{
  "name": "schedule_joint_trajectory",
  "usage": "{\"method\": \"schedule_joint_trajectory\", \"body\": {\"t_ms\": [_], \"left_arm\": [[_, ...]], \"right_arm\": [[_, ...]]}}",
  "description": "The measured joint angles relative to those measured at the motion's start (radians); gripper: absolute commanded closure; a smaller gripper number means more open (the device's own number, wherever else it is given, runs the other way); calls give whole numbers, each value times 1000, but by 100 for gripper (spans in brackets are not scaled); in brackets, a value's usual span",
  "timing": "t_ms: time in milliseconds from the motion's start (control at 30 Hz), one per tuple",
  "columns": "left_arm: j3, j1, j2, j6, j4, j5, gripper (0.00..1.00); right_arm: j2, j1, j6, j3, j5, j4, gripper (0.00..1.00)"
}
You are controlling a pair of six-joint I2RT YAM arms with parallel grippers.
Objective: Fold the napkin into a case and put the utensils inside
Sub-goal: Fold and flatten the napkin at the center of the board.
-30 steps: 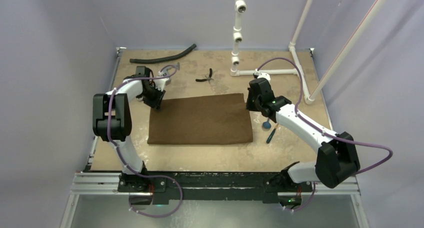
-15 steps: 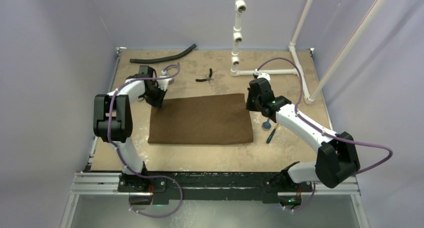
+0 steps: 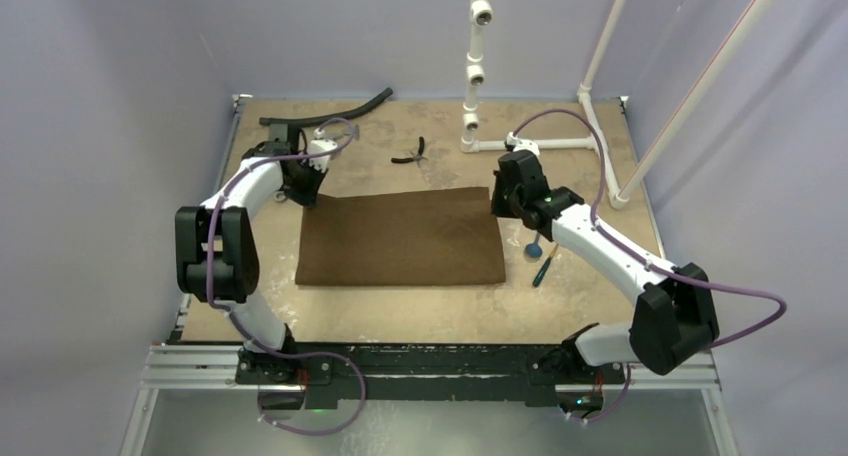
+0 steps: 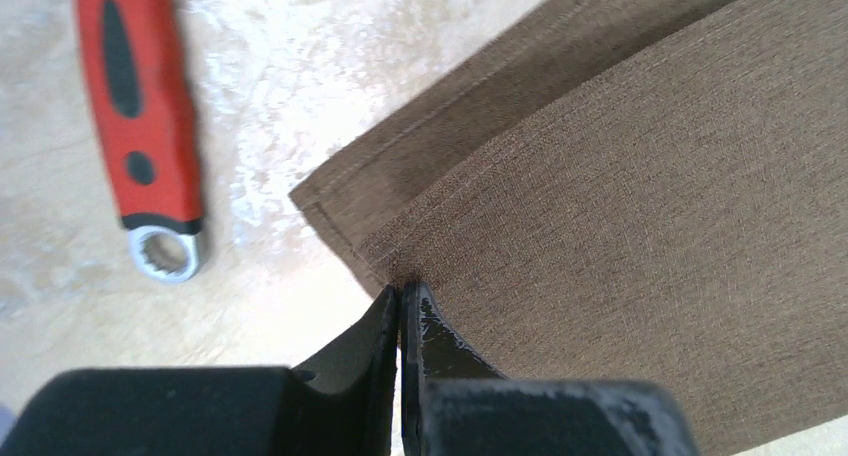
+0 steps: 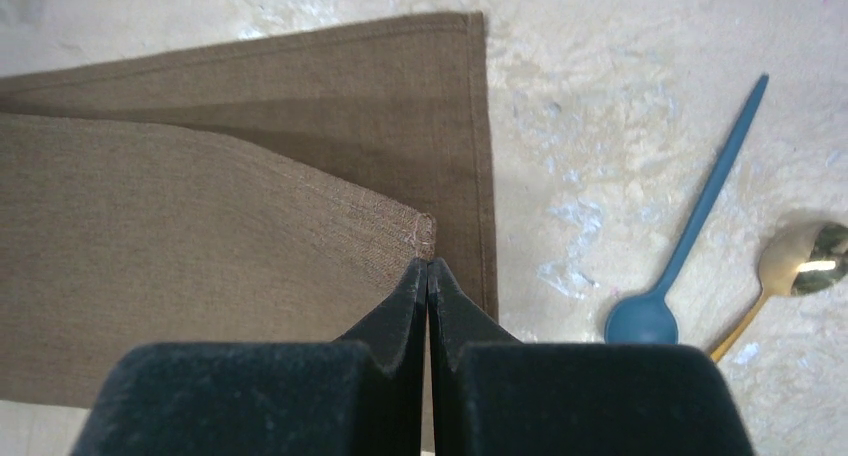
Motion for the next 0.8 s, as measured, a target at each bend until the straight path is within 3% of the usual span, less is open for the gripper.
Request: {"method": "schedule_joint_trajectory", "body": {"t_ms": [367, 800], "left_arm": [[-2, 9, 9, -16, 76, -132, 100], [-45, 10, 63, -17, 151, -141, 100]], "right_arm": [[217, -6, -49, 164, 34, 45, 100], [425, -28, -92, 212, 109, 84, 100]]}}
